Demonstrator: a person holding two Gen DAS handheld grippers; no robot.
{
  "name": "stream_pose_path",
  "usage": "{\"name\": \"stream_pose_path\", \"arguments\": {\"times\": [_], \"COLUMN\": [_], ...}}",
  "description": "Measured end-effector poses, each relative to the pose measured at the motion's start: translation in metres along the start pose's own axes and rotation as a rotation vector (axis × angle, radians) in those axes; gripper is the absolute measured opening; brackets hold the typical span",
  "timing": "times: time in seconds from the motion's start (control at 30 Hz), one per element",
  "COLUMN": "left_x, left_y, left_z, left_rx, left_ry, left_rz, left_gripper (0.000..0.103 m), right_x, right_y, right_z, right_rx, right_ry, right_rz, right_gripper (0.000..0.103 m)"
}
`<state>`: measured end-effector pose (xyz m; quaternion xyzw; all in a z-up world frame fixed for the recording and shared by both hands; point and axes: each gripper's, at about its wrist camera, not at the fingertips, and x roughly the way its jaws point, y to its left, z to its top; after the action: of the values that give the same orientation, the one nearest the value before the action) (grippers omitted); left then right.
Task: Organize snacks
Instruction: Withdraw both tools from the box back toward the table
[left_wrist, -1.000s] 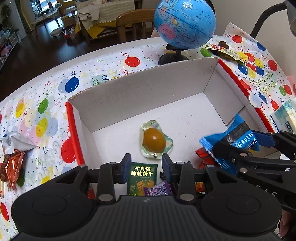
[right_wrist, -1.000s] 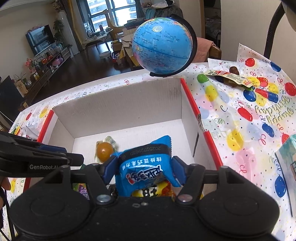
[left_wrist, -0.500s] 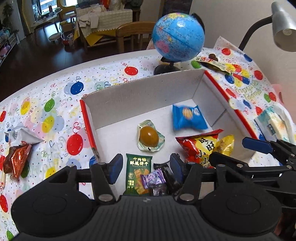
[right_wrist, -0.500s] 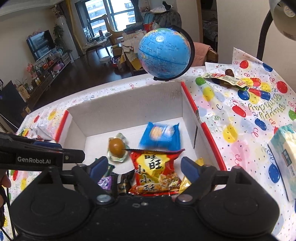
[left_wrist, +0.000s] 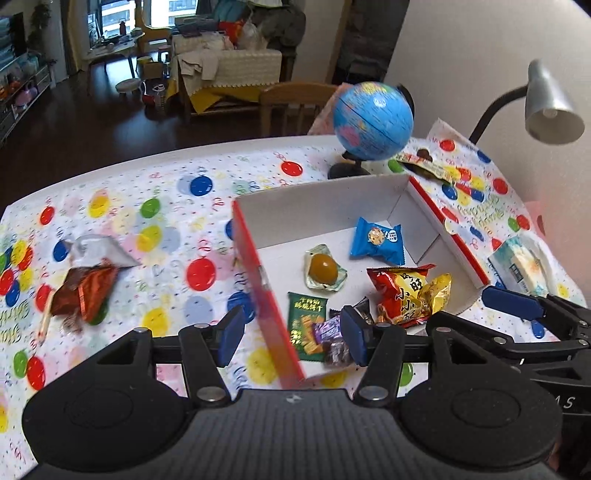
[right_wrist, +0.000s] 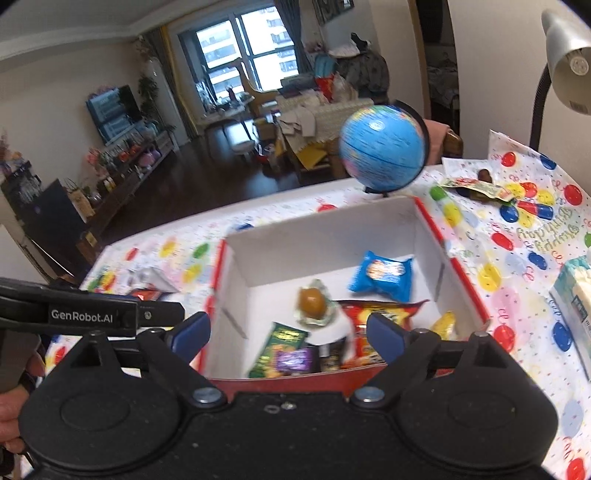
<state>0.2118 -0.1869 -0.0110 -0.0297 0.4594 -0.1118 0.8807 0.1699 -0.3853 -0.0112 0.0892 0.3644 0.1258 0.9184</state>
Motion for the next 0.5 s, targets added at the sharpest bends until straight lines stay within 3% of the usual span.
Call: {"name": "stream_pose_path", "arguments": {"times": [0.07,0.13,0.3,0.5], "left_x": [-0.014,-0.027,-0.057,-0.086], "left_y": [0.010,0.021,0.049,0.085], "left_z": [-0.005,-0.010,-0.024,-0.044], "left_rx": [-0.012,-0.023,-0.055,-0.082], "left_ry": [-0.021,-0.040,-0.075,-0.089], "left_rz": [0.010,0.017,0.016,0.017], "left_gripper": [0.056,0.057,0.064,0.064], "right_x": [-0.006,-0.011,-0.023,-0.027], "right_y": [0.012,0.025,0.060,0.102], "right_z": [-0.002,-0.004,-0.010,-0.021], "right_rx": [0.002,0.007,-0.007,-0.021], "right_ry": [-0.018,-0.036,-0.072,-0.097], "right_rz": [0.011,0.024,0.065,0.114], "right_gripper": [0.093,0.101,0.101,0.102]}}
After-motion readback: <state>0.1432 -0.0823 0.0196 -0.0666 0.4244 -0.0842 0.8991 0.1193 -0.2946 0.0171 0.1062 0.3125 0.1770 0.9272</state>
